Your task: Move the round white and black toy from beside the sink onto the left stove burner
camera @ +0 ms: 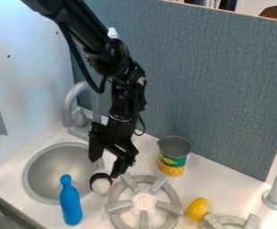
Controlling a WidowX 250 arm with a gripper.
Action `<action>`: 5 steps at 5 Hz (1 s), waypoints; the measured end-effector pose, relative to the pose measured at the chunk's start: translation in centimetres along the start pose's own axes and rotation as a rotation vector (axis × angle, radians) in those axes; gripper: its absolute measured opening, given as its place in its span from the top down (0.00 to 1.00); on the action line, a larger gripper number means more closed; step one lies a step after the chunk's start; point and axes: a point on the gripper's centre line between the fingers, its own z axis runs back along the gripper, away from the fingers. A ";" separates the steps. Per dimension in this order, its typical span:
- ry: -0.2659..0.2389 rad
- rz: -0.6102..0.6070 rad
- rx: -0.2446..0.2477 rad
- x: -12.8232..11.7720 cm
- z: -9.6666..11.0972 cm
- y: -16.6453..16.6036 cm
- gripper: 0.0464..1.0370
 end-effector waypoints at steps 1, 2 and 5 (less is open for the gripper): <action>0.039 -0.006 -0.008 -0.4 -1.3 -0.4 0.04; 0.013 0.010 -0.068 -1.2 -2.3 0.0 0.04; -0.068 0.203 -0.113 1.1 -2.7 2.1 0.04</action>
